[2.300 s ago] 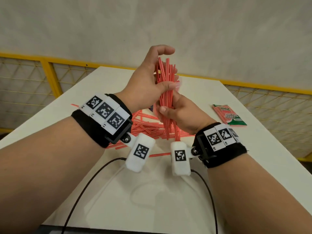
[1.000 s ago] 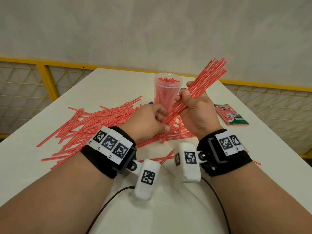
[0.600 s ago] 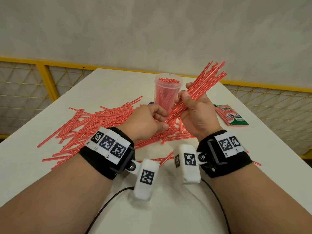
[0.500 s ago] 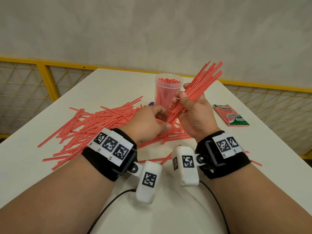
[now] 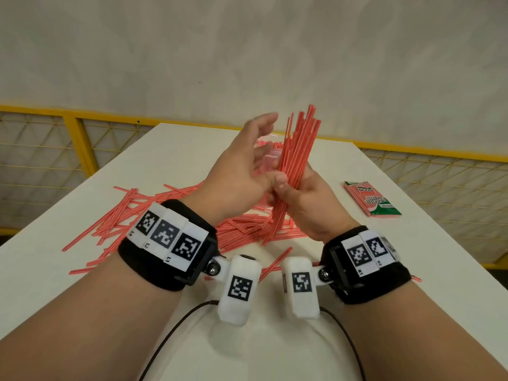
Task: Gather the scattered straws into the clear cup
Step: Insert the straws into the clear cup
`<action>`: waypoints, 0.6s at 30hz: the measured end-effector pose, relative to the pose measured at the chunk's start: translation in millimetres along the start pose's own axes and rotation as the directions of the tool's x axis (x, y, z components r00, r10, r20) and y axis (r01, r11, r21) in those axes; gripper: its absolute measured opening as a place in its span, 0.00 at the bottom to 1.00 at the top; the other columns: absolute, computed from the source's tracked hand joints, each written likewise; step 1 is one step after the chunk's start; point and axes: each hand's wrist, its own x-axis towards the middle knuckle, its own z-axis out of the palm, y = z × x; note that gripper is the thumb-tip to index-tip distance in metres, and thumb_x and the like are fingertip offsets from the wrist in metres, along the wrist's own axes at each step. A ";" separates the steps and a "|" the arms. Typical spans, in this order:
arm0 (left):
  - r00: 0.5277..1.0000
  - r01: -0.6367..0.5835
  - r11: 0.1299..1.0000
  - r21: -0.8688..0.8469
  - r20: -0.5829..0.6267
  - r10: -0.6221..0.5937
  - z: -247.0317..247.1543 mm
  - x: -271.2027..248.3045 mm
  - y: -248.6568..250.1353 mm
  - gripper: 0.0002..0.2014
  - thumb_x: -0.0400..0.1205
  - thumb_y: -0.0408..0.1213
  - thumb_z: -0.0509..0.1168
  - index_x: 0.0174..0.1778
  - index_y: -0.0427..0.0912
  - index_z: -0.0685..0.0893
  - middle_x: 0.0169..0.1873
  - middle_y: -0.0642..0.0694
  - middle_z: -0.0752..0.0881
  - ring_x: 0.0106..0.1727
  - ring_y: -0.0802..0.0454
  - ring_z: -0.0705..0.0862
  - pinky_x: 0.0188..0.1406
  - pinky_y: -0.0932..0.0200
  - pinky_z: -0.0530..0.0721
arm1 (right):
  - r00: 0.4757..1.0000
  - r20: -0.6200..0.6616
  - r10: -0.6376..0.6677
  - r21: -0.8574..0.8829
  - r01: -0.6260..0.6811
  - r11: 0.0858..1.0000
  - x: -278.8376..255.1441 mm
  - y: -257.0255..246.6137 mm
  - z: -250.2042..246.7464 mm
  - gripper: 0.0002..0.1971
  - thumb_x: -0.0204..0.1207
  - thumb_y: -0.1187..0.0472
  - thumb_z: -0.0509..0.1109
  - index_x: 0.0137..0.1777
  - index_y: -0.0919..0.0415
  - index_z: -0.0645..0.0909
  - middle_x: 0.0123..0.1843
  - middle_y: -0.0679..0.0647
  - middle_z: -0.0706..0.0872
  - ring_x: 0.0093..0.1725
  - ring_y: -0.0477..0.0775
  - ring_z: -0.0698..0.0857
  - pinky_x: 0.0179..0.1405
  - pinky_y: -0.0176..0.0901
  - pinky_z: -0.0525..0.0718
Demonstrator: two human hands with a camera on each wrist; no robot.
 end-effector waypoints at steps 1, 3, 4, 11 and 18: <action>0.999 -0.039 0.999 -0.007 0.010 0.039 1.1 2.7 5.3 0.42 0.75 0.22 0.71 0.78 0.59 0.61 0.77 0.51 0.67 0.74 0.53 0.75 0.65 0.70 0.76 | 1.000 0.021 0.021 -0.019 -0.021 1.000 -0.5 3.0 -0.7 0.15 0.82 0.77 0.57 0.65 0.63 0.70 0.43 0.65 0.76 0.37 0.57 0.77 0.38 0.44 0.80; 0.994 -0.109 0.994 0.029 0.029 0.108 2.4 8.3 15.2 0.43 0.76 0.21 0.70 0.80 0.60 0.59 0.78 0.50 0.66 0.73 0.49 0.77 0.67 0.63 0.79 | 0.997 0.044 0.063 -0.057 -0.060 0.997 -0.8 5.5 -2.5 0.15 0.82 0.77 0.59 0.63 0.62 0.72 0.40 0.60 0.79 0.37 0.50 0.81 0.39 0.41 0.83; 0.989 -0.145 0.985 0.092 0.037 0.142 2.7 10.7 19.0 0.42 0.76 0.22 0.69 0.81 0.58 0.60 0.78 0.49 0.68 0.71 0.48 0.78 0.68 0.56 0.80 | 0.996 0.055 0.075 -0.080 -0.070 0.994 -1.4 6.0 -3.3 0.13 0.81 0.77 0.59 0.60 0.62 0.73 0.40 0.59 0.80 0.37 0.48 0.83 0.40 0.39 0.84; 0.988 -0.155 0.927 0.341 0.077 0.136 7.2 7.1 12.9 0.27 0.80 0.26 0.65 0.73 0.51 0.75 0.65 0.55 0.82 0.62 0.56 0.82 0.67 0.52 0.79 | 0.977 0.132 0.165 -0.167 -0.142 0.976 -6.6 12.8 -8.9 0.07 0.78 0.74 0.66 0.50 0.62 0.78 0.37 0.53 0.86 0.39 0.51 0.87 0.43 0.43 0.86; 0.977 -0.192 0.913 0.359 0.155 0.144 0.2 -7.3 2.5 0.30 0.81 0.26 0.66 0.79 0.48 0.69 0.72 0.50 0.75 0.71 0.55 0.77 0.71 0.51 0.76 | 0.959 0.168 0.230 -0.198 -0.196 0.960 -8.2 21.0 -10.0 0.11 0.79 0.75 0.65 0.56 0.61 0.77 0.39 0.56 0.87 0.45 0.56 0.88 0.54 0.52 0.86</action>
